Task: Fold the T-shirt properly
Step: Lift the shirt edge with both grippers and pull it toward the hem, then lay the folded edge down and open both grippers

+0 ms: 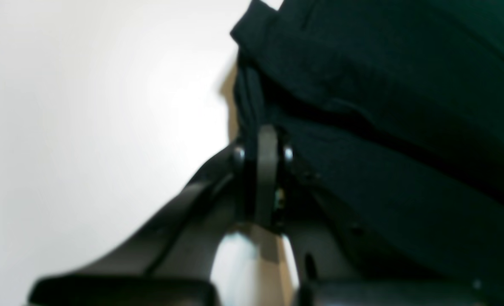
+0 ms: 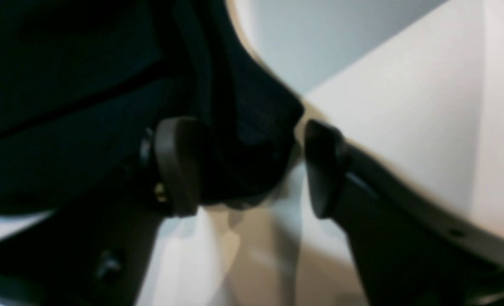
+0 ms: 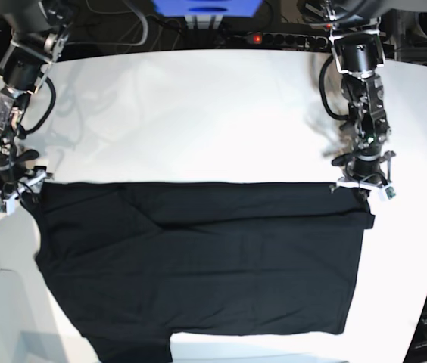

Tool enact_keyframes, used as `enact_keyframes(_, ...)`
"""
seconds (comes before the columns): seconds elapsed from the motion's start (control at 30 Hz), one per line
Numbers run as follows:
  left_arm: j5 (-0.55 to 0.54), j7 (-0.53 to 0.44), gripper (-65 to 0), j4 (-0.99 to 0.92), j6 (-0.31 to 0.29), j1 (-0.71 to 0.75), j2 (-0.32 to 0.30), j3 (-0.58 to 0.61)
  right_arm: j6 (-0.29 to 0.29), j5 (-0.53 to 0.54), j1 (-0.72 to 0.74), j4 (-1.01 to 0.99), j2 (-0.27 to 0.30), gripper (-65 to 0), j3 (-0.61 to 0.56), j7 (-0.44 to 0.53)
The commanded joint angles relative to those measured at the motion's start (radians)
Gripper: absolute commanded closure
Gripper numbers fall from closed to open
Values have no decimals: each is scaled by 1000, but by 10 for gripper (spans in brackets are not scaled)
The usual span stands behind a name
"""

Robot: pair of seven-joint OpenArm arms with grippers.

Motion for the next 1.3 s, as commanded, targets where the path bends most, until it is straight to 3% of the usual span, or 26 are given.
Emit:
enact_keyframes(0.0,-2,32,-3,3,1,-4,-6,-4,12,-18,13,-11,17,-297,2,-8)
enact_keyframes(0.13,-2,38,-1,23,1,7,-9,-4,51,-18,-1,-24,17,-23,3,-22)
enact_keyframes(0.17,-2,38,-1,40,1,15,-13,-4,51,-18,-11,-8,17,0,3,-33)
enact_keyframes(0.3,-2,41,-1,132,1,22,-15,-4,52,-18,-54,147,14,0,3,-80)
enact_keyframes(0.43,6,41,-1,210,1,7,-18,-4,54,-18,-45,298,17,0,3,-200)
enact_keyframes(0.67,3,167,-1,235,2,-122,-49,-7,54,-22,142,322,63,0,-9,-367)
enact_keyframes(0.83,8,230,-1,231,2,-209,-49,-6,49,-25,331,181,104,0,-101,-410)
enact_keyframes(0.97,6,284,-1,242,9,-238,-46,-6,48,-25,432,89,106,0,-118,-412)
enact_keyframes(1.27,-2,276,-1,245,2,-123,-46,-60,54,-18,266,170,124,0,-110,-413)
